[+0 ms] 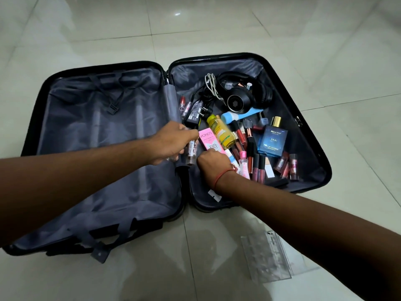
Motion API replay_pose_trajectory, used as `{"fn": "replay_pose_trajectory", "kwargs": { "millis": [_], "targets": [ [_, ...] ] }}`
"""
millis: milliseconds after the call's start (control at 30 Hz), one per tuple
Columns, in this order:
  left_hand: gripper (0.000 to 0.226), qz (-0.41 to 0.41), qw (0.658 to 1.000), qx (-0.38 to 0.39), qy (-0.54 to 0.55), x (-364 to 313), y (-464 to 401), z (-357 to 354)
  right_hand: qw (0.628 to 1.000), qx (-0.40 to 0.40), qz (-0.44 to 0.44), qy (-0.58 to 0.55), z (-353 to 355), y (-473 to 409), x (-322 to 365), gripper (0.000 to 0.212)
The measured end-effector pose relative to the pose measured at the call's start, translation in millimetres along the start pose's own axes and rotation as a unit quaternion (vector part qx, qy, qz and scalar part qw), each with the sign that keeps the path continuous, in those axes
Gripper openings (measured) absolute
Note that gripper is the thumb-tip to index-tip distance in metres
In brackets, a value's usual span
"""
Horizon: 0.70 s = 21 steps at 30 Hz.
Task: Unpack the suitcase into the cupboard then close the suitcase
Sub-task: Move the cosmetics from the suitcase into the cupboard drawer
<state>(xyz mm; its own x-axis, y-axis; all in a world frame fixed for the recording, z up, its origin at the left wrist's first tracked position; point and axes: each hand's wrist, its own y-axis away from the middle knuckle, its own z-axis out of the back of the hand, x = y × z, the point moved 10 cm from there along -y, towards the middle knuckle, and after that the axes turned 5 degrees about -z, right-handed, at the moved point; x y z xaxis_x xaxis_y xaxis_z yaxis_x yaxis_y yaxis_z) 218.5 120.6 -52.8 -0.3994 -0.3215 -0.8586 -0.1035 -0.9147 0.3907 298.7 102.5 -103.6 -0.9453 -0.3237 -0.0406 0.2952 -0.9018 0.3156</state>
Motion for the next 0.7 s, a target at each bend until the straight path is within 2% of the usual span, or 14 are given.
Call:
{"fn": "replay_pose_trajectory", "kwargs": {
  "millis": [200,300,367,433,500,567,633,700],
  "targets": [
    [0.014,0.006,1.0,0.006,0.005,-3.2,4.7,-2.0,1.0,0.009,-0.016,0.007,0.2,-3.4,3.8,0.027],
    [0.015,-0.001,1.0,0.009,0.003,-4.4,5.1,-1.9,1.0,0.008,-0.014,-0.023,0.0,-3.2,-0.9,0.027],
    [0.014,-0.005,1.0,0.005,0.004,-4.3,4.5,-0.4,0.996,-0.008,-0.021,-0.089,1.9,-4.8,-9.1,0.031],
    [0.013,-0.017,1.0,-0.006,0.004,-5.4,2.6,1.7,0.978,-0.021,-0.039,-0.204,7.5,-4.4,-26.3,0.037],
    [0.017,-0.035,0.999,-0.016,0.001,-8.2,1.0,3.3,0.93,-0.007,-0.053,-0.364,19.8,6.1,-47.4,0.037],
    [0.021,-0.044,0.999,-0.012,-0.002,-9.8,1.7,1.0,0.853,0.009,-0.057,-0.52,37.3,27.7,-69.5,0.034],
    [0.028,-0.053,0.999,0.003,-0.001,-11.2,3.9,-6.3,0.781,0.002,-0.053,-0.622,55.2,58.4,-91.2,0.028],
    [0.034,-0.062,0.998,0.019,-0.001,-13.8,8.0,-16.6,0.73,-0.002,-0.05,-0.682,62.5,91.6,-109.2,0.017]
  ]
}}
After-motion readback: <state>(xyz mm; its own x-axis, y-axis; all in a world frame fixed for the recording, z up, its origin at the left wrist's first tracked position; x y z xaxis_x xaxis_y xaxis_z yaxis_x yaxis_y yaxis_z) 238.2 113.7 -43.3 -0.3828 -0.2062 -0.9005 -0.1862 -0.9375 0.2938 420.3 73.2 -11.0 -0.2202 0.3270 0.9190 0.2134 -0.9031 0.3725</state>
